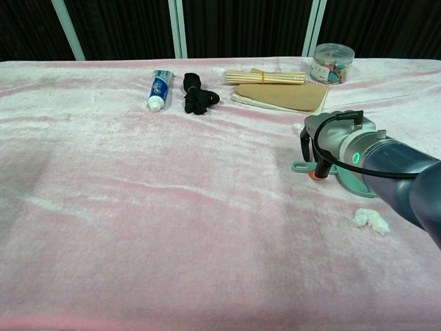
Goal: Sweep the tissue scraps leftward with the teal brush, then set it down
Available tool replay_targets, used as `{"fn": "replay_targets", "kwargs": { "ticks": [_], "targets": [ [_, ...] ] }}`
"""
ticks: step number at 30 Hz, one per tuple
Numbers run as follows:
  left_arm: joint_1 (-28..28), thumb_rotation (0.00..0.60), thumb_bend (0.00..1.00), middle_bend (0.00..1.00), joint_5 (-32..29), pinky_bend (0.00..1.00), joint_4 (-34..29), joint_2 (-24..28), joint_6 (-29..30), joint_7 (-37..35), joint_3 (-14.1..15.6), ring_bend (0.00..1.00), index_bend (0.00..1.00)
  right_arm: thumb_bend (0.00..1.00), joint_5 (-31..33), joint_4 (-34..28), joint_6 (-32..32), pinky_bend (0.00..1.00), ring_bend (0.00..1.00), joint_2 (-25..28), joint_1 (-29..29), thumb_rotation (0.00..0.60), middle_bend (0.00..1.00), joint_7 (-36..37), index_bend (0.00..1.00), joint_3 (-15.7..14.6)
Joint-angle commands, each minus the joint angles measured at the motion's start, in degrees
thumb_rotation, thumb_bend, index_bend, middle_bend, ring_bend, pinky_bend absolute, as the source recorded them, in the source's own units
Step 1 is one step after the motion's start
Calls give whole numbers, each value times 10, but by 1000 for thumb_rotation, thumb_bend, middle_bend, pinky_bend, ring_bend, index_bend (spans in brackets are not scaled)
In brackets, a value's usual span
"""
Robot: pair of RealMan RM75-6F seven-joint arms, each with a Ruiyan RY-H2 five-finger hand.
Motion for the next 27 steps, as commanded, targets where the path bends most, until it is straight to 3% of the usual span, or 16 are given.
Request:
{"fn": "replay_targets", "kwargs": {
  "ticks": [1,27],
  "targets": [
    [0,600,246,55,0,33,0,0,0,0,0,0,33,249,0,0,0,183,217,0,0,600,461,-1,492,1],
    [0,600,247,56,0,32,-1,1,0,-1,0,0,33,249,3,1,-3,183,217,-4,2,600,457,-12,492,9]
  ]
}}
